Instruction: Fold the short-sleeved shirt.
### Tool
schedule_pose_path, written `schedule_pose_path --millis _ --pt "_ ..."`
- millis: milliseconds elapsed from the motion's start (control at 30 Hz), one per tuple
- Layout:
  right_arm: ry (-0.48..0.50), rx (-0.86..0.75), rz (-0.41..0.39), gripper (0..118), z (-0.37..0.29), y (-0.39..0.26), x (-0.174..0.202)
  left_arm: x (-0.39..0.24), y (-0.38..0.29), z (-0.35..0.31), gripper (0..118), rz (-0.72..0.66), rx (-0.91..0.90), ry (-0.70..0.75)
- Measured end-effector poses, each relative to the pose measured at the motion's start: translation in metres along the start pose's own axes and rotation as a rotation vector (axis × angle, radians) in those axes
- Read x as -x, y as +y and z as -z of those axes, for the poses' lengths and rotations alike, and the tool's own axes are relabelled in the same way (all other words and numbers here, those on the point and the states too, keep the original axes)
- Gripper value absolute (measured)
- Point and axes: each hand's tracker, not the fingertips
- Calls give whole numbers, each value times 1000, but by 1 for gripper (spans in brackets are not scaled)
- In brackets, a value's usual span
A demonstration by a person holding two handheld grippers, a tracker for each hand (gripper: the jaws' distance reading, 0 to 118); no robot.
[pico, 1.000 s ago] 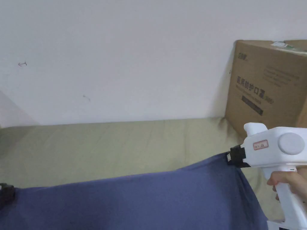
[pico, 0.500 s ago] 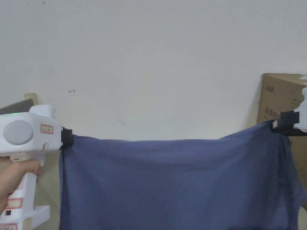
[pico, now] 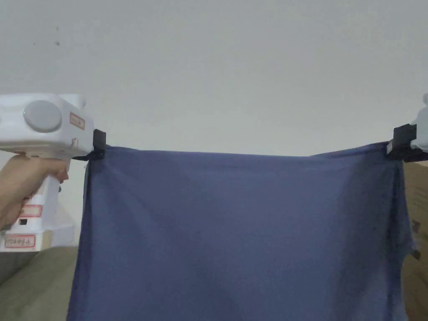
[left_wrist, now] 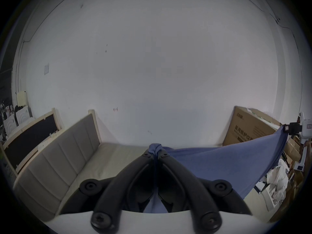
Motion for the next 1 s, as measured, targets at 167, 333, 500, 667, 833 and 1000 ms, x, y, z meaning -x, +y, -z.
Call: schedule_pose_path --millis 167,333,500,667,833,1000 --pt "-13 -28 29 0 13 26 3 -6 30 20 2 46 -41 37" --pt "-12 -16 9 0 24 31 9 -1 31 33 2 62 -45 53" --pt "64 -63 82 0 26 30 13 11 15 48 2 8 -53 36" --pt "49 -25 23 0 48 6 21 18 -31 78 2 32 29 69" --pt "28 104 34 0 86 -60 18 27 -109 115 2 -11 159 53" --pt "5 269 59 0 132 -151 -6 33 -206 152 2 -48 339 52"
